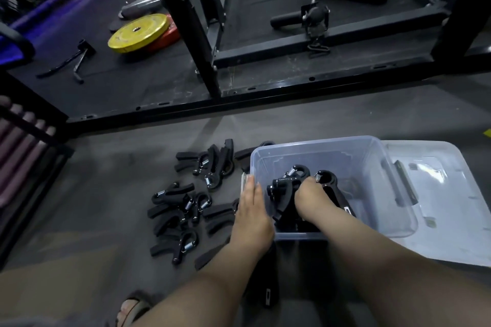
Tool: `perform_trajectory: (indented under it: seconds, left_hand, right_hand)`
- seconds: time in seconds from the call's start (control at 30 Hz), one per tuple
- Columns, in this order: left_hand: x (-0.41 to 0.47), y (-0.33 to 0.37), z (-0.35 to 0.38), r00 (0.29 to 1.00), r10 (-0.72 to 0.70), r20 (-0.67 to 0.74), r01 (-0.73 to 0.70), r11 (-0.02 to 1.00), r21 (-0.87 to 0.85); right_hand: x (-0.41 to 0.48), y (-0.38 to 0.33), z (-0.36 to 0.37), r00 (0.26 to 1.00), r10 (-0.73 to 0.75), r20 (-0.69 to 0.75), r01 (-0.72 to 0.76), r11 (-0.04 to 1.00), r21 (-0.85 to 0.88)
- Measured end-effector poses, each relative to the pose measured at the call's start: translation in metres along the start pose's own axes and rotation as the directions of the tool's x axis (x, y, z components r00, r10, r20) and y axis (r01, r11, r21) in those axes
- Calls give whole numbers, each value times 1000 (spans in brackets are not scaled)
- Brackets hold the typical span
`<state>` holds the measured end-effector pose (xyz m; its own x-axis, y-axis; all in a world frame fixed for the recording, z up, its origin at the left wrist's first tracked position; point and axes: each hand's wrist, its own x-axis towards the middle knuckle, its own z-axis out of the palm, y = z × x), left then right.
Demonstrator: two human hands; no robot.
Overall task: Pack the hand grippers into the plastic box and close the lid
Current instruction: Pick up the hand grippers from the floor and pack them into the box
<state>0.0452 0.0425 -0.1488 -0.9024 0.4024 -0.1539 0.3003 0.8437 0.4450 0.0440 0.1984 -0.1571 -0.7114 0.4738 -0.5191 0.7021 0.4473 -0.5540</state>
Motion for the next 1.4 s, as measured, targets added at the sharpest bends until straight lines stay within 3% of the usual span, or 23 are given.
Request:
perform_trajectory:
  seconds: [0.33,0.83,1.17,1.23,1.3,1.4]
  left_hand:
    - [1,-4,8,999,-17,-35,17,1000,-13]
    - [2,-7,13,999,-23,-39,21,999,-34]
    - [1,-8,15,999,-13,-45,11,999,-48]
    - [1,-11,16,999,3,-46,-5,998,-55]
    - [1,-14,14,998,36,-54,-40,996,-81]
    - [-1,-23,8,991,99,-92,-110,986,-127]
  right_hand:
    - [4,5,17,999,29,-25,-33,982,-184]
    - [3,7,23,999,-45,-6,42,966,-255]
    - [1,6,23,1000,14,-24,-20,964,-264]
    - [-3,1,22,990,-63,-123,17,938,-348]
    - [-4,-8,23,947,-232,-222,146,927,-346]
    - [-6,-33,30,899,-385,-209,371,923,-103]
